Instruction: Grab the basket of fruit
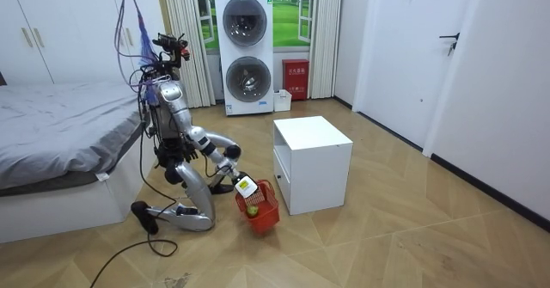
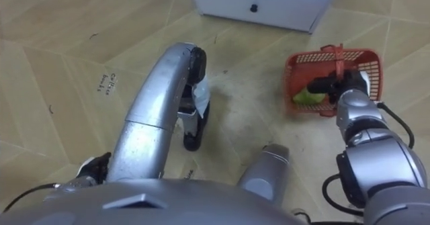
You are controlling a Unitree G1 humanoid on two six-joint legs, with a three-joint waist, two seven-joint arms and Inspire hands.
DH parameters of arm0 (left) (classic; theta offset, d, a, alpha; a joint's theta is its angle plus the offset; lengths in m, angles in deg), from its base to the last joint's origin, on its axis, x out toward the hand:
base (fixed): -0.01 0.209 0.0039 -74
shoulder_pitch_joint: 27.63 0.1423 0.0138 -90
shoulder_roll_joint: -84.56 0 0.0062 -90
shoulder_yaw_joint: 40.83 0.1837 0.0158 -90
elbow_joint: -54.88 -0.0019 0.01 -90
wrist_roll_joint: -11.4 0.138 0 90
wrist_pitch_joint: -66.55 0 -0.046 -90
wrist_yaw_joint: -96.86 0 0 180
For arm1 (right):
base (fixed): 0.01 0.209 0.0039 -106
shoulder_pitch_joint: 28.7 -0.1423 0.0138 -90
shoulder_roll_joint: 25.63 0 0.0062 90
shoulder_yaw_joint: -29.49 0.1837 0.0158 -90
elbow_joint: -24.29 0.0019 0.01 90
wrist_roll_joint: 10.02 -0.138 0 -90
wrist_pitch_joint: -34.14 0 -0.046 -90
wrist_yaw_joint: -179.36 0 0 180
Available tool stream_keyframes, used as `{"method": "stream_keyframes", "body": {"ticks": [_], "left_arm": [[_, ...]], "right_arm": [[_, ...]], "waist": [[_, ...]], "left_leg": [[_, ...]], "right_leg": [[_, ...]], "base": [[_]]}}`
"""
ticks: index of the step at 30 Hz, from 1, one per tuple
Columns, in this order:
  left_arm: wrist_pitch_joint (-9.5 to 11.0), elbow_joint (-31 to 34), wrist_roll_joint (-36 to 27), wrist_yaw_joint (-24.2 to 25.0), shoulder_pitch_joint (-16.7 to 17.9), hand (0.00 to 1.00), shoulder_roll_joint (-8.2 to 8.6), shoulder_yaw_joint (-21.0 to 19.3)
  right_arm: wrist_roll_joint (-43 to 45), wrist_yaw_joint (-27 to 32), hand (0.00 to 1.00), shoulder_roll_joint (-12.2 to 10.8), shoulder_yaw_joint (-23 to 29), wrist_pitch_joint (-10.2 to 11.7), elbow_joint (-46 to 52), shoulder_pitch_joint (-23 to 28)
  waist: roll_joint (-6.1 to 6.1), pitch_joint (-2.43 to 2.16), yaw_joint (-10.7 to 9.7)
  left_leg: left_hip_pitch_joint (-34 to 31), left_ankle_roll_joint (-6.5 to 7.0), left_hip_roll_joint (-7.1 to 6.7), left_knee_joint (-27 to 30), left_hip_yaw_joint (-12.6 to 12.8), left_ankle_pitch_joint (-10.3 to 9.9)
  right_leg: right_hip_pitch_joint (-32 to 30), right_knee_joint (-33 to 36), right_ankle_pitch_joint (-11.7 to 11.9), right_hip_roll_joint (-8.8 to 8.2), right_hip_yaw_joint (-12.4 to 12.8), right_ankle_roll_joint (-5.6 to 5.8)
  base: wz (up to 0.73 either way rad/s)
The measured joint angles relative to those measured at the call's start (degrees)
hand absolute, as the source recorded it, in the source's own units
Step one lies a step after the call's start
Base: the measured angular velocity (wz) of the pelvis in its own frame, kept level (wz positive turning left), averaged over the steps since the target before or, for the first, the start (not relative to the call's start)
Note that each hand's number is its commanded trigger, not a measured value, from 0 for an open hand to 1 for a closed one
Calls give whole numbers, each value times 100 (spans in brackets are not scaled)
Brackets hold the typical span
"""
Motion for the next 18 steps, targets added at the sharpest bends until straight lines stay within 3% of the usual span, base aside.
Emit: {"method": "stream_keyframes", "body": {"ticks": [3,8,10,11,15,18], "left_arm": [[-31,-15,48,-75,-201,0,80,-209],[-36,-174,53,-69,-603,0,85,-398],[-19,-163,54,-72,-641,0,89,-507],[-15,-143,56,-78,-647,0,88,-552],[-34,-165,55,-83,-600,0,45,-665],[-52,-155,55,-78,-490,0,4,-804]], "right_arm": [[26,24,100,-14,5,-2,413,-3],[26,18,100,-32,38,-46,1182,-7],[32,12,100,-33,79,-52,1438,-7],[54,14,100,-34,104,-58,1590,-11],[249,33,100,-39,266,-73,1955,-73],[261,58,100,-56,266,-118,2351,-197]], "waist": [[-21,-6,-201],[-92,-13,-294],[-72,-25,-296],[-23,-51,-291],[65,-69,-299],[89,-85,-217]], "left_leg": [[85,68,-101,69,-102,-45],[188,224,-165,156,-111,-211],[261,303,-130,123,-116,-279],[300,360,-82,57,-132,-322],[545,432,-36,-457,-137,-356],[893,481,133,-1106,-59,-343]], "right_leg": [[295,-134,3,5,-185,-6],[553,-372,2,38,-252,-4],[583,-574,2,170,-215,-2],[569,-770,-3,289,-178,8],[503,-1671,-10,418,-136,24],[450,-2684,-9,449,-47,28]], "base": [[15],[5],[-8],[-14],[-23],[-49]]}}
